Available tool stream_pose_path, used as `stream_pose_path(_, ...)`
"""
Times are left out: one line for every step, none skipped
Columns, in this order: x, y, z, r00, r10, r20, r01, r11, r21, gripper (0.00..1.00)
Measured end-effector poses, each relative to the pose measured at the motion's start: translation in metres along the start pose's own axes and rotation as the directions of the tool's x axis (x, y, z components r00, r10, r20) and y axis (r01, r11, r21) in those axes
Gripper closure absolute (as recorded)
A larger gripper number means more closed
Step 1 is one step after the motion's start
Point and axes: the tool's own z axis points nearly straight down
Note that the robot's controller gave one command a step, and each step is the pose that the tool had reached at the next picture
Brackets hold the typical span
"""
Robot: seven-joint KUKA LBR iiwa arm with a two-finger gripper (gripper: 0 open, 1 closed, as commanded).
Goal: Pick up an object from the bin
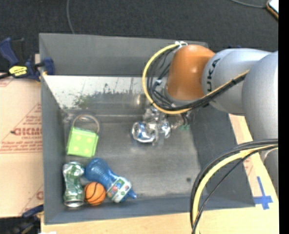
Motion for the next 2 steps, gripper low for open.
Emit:
stream_pose_path(0.000, 0.000, 0.000, 1.000, 0.000, 0.000, 0.000, 1.000, 0.000, 1.00)
stream_pose_path(0.002, 0.000, -0.016, 1.000, 0.001, -0.008, -0.001, 1.000, -0.001, 1.00)
